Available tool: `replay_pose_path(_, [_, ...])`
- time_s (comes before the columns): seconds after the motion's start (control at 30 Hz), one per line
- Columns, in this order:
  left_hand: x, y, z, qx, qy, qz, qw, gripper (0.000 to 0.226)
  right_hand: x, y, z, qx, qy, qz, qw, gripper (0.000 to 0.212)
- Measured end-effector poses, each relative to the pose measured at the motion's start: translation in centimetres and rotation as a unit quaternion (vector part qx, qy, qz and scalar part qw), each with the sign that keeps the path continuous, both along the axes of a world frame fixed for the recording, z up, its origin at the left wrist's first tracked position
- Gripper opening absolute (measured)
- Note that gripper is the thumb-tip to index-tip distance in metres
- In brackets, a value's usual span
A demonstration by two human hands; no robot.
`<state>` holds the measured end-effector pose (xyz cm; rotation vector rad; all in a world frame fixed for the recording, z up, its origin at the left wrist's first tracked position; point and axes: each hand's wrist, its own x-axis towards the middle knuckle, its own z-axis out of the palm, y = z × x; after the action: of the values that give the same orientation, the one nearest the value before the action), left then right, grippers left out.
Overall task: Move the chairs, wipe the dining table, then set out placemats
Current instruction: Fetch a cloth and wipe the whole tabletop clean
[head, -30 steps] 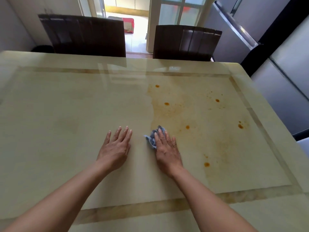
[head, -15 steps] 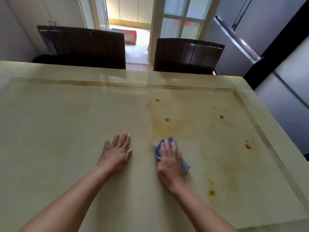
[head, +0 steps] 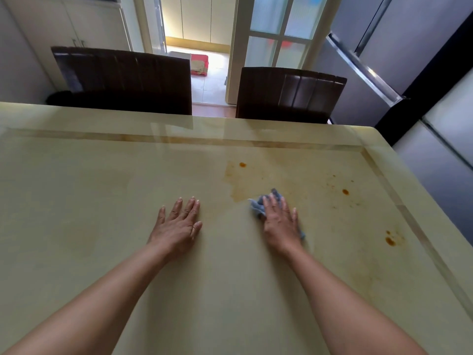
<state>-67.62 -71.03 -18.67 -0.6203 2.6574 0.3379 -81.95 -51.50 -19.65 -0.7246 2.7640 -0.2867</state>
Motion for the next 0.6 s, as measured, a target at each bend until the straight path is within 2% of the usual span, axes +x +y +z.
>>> replay_pose_path(0.17, [0.1,-0.1,-0.8,0.016,0.019,0.004,1.000,0.058,-2.1,2.0,-0.3,0.009,0.007,-0.098,0.995,0.058])
replay_pose_path(0.3, [0.1,-0.2,-0.6,0.010,0.016,0.001,1.000,0.058,-0.2,-0.3,-0.3,0.012,0.041,-0.117,0.992,0.060])
replay_pose_path(0.37, [0.1,-0.3,-0.8,0.008,0.020,0.000,1.000,0.058,1.8,-2.8,-0.2,-0.019,0.041,-0.074,0.996,0.072])
replay_pose_path(0.43, [0.1,-0.3,-0.9,0.010,0.021,0.000,1.000,0.059,3.9,-5.8,-0.2,-0.046,0.025,0.001,0.999,0.075])
replay_pose_path(0.6, [0.1,-0.3,-0.7,0.037,0.031,0.005,0.999,0.059,3.4,-11.9,0.3,-0.069,-0.016,0.122,0.990,0.055])
